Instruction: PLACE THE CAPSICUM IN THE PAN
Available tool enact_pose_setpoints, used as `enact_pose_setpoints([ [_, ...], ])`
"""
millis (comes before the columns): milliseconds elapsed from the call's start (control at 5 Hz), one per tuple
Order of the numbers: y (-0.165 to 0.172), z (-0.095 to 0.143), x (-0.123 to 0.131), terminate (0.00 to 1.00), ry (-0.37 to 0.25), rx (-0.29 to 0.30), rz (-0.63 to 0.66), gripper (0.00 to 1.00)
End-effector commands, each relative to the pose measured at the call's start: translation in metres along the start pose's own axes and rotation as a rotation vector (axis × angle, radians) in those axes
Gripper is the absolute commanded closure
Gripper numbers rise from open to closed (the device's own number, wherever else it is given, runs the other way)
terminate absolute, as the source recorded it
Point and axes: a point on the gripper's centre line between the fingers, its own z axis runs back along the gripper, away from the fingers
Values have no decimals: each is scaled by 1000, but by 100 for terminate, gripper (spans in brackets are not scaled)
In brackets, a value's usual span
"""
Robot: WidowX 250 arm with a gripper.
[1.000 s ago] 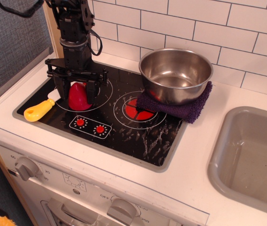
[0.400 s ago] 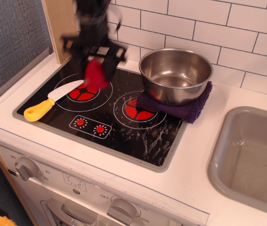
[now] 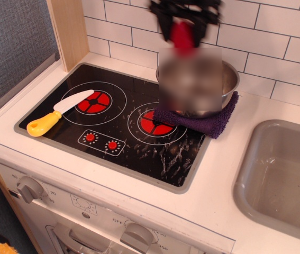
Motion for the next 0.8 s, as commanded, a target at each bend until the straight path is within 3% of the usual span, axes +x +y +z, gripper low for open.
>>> enact_pose_setpoints([
  [0, -27, 6, 14, 0, -11, 0, -69, 100],
  [400, -23, 24, -4, 0, -11, 49, -41, 100],
  [600, -21, 24, -6, 0, 10, 47, -39, 0],
])
